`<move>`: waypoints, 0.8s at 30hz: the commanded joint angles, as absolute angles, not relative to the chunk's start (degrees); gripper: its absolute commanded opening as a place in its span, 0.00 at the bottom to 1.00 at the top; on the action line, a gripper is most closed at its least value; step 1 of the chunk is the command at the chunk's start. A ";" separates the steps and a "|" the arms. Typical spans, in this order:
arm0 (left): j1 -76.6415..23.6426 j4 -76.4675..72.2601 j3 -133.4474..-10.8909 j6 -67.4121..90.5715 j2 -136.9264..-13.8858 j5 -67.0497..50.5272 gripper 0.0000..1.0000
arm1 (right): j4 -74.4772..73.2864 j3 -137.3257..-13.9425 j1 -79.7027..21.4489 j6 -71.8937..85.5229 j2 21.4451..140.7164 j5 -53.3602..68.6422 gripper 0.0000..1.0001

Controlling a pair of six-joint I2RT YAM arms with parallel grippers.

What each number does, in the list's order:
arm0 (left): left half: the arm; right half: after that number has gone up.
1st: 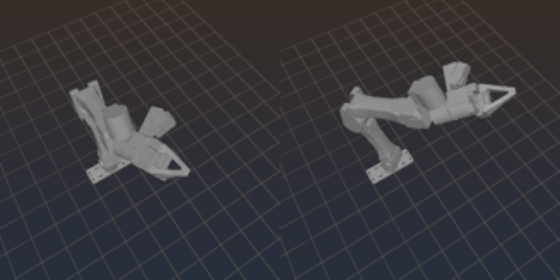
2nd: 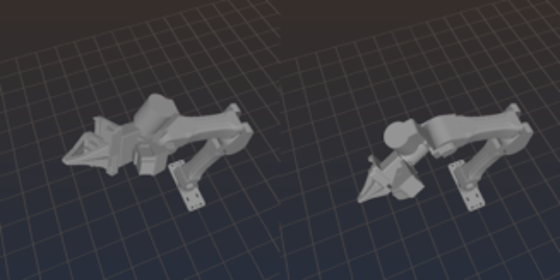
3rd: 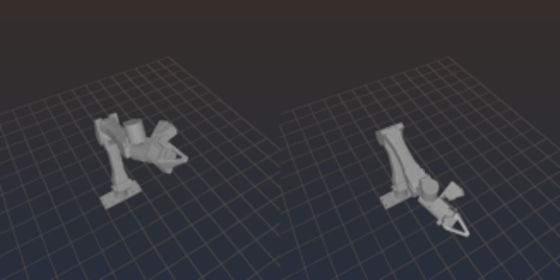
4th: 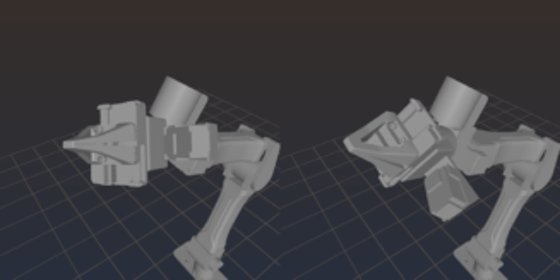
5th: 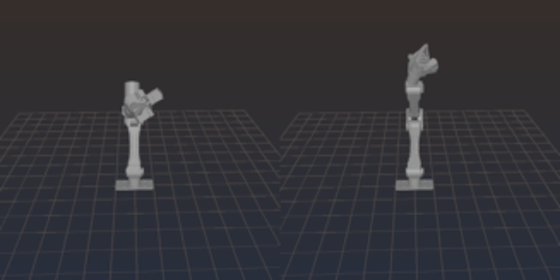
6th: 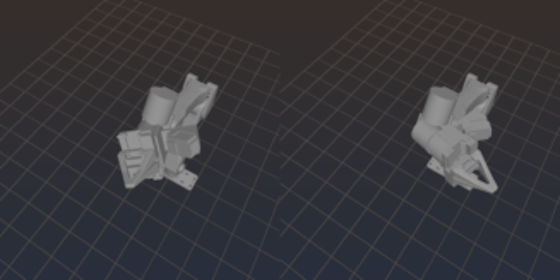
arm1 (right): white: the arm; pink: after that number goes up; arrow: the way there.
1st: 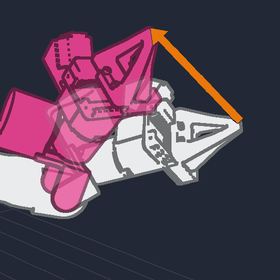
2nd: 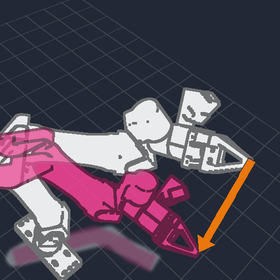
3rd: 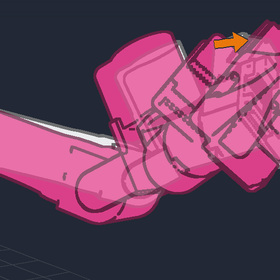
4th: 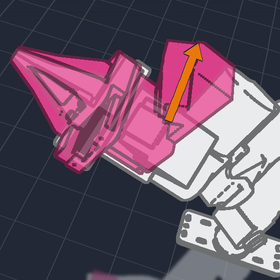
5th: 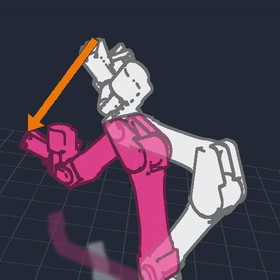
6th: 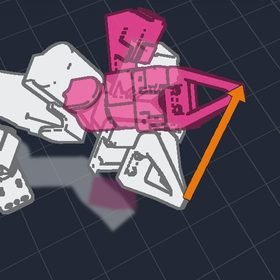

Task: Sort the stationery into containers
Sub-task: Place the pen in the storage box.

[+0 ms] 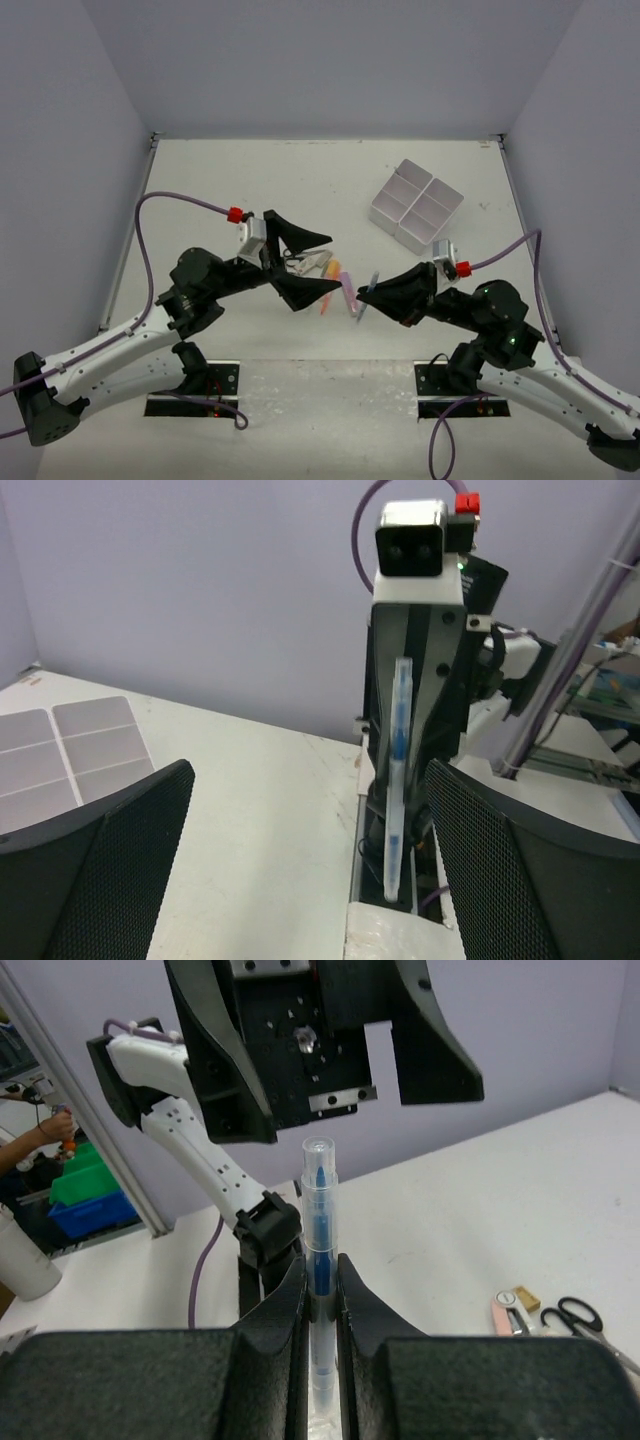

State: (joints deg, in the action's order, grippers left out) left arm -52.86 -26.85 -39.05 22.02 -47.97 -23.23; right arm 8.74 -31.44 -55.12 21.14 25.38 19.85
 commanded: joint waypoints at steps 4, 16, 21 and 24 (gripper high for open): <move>-52.56 -43.39 -32.27 31.29 -51.10 -37.16 1.00 | 10.28 -35.41 -55.28 16.79 23.87 19.44 0.00; -53.41 -56.40 -33.11 37.02 -59.40 -42.86 0.92 | 13.24 -36.85 -55.35 18.30 26.89 19.87 0.00; -54.96 -56.22 -34.63 36.70 -63.14 -41.87 0.80 | 14.50 -37.00 -55.30 18.47 28.18 20.65 0.00; -55.40 -55.63 -35.45 36.05 -64.23 -41.15 0.73 | 15.07 -36.87 -55.35 18.46 28.21 20.52 0.00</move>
State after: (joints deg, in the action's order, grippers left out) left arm -54.71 -52.74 -32.37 36.17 -63.24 -41.39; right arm 11.58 -34.72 -55.11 18.43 27.85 20.20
